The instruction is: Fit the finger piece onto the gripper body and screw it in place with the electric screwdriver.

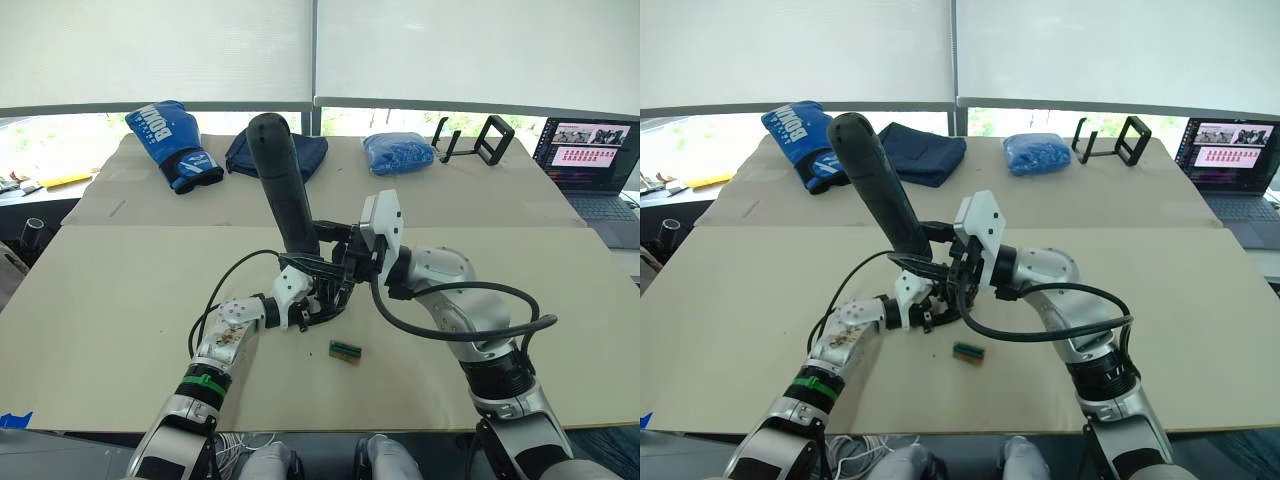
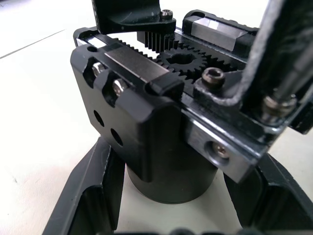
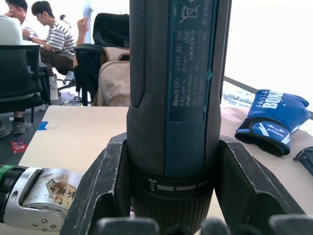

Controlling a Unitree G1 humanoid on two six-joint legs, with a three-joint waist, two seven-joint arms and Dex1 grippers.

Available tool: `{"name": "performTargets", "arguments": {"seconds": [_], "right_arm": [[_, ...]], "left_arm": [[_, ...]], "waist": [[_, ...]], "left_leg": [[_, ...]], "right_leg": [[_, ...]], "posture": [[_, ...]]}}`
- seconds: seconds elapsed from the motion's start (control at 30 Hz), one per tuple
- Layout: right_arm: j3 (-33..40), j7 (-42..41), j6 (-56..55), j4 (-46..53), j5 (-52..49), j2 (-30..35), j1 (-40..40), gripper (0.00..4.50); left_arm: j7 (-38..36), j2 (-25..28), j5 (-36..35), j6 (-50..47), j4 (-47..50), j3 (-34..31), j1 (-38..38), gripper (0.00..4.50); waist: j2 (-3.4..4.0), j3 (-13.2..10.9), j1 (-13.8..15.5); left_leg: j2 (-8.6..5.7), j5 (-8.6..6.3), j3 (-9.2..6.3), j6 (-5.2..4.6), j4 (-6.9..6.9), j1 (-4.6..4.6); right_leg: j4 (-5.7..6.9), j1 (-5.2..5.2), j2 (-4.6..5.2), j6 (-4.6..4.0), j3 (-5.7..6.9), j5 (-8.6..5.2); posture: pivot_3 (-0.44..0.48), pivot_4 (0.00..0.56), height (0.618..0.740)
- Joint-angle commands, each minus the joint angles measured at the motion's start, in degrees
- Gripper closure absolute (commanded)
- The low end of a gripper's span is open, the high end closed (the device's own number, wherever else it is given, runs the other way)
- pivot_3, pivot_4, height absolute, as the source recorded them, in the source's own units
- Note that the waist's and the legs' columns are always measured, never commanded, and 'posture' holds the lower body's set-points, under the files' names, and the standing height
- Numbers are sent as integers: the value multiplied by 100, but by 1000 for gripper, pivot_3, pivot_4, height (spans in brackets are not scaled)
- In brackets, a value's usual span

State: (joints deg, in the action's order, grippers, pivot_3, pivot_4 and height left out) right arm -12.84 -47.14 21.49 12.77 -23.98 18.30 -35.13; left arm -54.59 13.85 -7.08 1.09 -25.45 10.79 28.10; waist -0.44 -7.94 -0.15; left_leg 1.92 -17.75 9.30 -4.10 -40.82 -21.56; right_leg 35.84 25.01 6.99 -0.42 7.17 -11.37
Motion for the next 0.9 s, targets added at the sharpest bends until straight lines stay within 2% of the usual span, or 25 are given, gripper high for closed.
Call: {"name": "performTargets", "arguments": {"seconds": [0.03,0.9], "right_arm": [[-93,71,276,-482,293,171,157,2567],[65,134,375,-478,166,297,179,2567]], "left_arm": [[-127,-25,21,-75,14,153,-122,2186],[-71,-11,7,-100,39,114,-134,2186]], "waist": [[0,0,0],[0,0,2]], "left_leg": [[0,0,0,0,0,0],[0,-2,-2,-2,6,0]], "right_leg": [[0,0,0,0,0,0],[-3,1,12,0,3,0]], "posture": [[0,150,740],[0,150,740]]}}
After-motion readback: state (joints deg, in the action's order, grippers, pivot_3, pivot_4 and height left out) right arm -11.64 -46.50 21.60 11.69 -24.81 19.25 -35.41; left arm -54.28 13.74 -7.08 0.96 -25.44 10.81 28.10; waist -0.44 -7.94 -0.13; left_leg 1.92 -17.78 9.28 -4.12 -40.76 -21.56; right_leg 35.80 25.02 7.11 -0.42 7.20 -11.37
